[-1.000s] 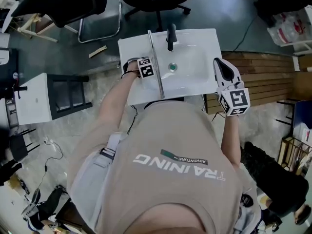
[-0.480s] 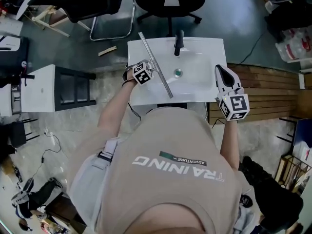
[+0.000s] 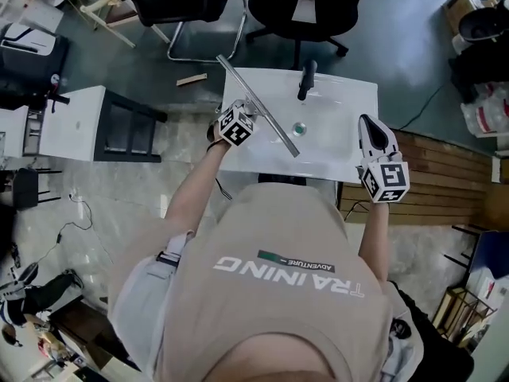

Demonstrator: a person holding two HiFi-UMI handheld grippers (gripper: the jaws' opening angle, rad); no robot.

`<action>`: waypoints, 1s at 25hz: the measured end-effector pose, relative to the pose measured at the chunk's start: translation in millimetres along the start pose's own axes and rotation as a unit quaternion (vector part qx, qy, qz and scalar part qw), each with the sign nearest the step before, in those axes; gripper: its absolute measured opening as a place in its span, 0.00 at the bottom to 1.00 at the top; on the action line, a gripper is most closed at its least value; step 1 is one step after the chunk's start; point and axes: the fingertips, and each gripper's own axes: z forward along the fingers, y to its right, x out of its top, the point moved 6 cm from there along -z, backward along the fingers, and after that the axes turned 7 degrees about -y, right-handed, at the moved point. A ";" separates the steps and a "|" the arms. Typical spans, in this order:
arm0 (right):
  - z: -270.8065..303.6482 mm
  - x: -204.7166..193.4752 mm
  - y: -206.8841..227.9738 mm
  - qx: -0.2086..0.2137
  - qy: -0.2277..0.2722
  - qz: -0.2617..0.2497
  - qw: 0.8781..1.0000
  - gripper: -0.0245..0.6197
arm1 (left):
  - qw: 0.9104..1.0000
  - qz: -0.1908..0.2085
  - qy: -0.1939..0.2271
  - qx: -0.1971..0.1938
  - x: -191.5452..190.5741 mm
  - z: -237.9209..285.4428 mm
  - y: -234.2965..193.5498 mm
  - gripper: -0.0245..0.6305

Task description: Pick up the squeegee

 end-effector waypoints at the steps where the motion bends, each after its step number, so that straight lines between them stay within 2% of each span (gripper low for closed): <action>1: 0.8 -0.4 0.8 0.002 0.000 0.001 1.000 0.09 | 1.000 -0.012 0.009 0.012 4.1 -5.6 -2.1 0.05; 4: 1.5 -1.4 3.6 0.007 0.000 0.002 1.000 0.09 | 0.996 -0.064 0.045 0.033 18.1 -24.4 -7.3 0.05; 6: 2.1 -1.2 6.0 0.009 0.001 0.002 1.000 0.09 | 0.990 -0.110 0.080 0.035 27.0 -37.8 -12.2 0.05; 8: 3.2 -0.5 8.6 0.011 0.004 0.004 1.000 0.09 | 0.979 -0.161 0.124 0.033 34.7 -52.1 -19.8 0.05; 11: 5.4 3.8 10.4 0.017 0.011 0.004 1.000 0.09 | 0.954 -0.234 0.182 0.037 39.7 -77.0 -35.0 0.05; 13: 7.5 8.7 10.3 0.022 0.016 0.001 1.000 0.09 | 0.943 -0.258 0.202 0.050 40.2 -93.1 -46.1 0.05; 20: 15.8 29.1 3.0 0.037 0.043 -0.008 0.998 0.09 | 0.928 -0.242 0.261 0.116 63.5 -156.0 -65.9 0.05; 25: 26.5 68.5 -8.9 0.051 0.075 -0.048 0.995 0.09 | 0.920 -0.213 0.301 0.134 95.7 -192.9 -78.0 0.05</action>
